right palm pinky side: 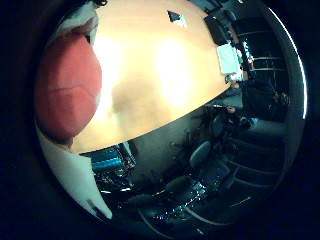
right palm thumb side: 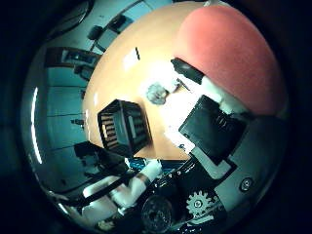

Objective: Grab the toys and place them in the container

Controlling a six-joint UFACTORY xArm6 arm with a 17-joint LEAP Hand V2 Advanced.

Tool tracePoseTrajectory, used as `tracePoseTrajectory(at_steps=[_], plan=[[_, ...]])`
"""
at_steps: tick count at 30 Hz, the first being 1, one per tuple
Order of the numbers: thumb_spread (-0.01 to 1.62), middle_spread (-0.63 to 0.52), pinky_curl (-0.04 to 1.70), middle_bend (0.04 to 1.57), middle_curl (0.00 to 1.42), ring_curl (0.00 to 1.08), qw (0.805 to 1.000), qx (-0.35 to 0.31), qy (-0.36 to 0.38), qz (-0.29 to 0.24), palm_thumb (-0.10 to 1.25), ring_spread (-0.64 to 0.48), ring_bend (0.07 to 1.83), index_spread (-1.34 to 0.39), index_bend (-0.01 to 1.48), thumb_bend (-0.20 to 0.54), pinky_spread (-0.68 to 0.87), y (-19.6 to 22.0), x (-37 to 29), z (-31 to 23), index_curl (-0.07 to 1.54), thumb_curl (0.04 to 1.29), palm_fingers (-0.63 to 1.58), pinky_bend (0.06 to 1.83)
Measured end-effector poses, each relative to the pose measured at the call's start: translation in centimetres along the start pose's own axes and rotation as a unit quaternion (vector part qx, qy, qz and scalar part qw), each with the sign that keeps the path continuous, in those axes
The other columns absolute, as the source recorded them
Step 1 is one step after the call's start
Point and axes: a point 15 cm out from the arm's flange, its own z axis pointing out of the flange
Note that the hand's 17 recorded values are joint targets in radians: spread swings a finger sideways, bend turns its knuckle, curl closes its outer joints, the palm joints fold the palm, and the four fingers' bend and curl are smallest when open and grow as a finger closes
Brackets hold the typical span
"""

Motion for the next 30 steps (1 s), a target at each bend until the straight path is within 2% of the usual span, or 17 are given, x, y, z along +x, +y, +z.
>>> tracePoseTrajectory(at_steps=[6,11,16,25,30], plan=[[1.03,-0.17,1.05,1.27,0.88,0.82,0.997,0.045,-0.005,-0.059,1.04,-0.25,1.34,-0.29,1.01,-0.014,-0.2,-0.8,-9.1,-6.4,0.94,0.63,1.06,1.2],[1.03,-0.17,1.08,1.26,0.89,0.83,0.989,0.083,-0.028,-0.116,1.03,-0.25,1.33,-0.29,1.01,-0.014,-0.2,-1.0,-19.1,-10.3,0.95,0.64,1.06,1.18],[1.03,-0.17,1.09,1.26,0.89,0.84,0.977,0.099,-0.066,-0.175,1.04,-0.25,1.33,-0.29,1.0,-0.013,-0.2,0.2,-29.3,-11.9,0.95,0.65,1.07,1.17],[1.02,-0.17,1.12,1.26,0.89,0.85,0.954,0.1,-0.123,-0.255,1.04,-0.25,1.32,-0.29,0.99,-0.012,-0.21,3.6,-44.4,-10.2,0.96,0.67,1.07,1.16],[1.01,-0.17,1.13,1.26,0.89,0.86,0.952,0.073,-0.126,-0.268,1.03,-0.25,1.32,-0.3,0.98,-0.016,-0.21,5.1,-47.0,-6.5,0.97,0.68,1.07,1.15]])
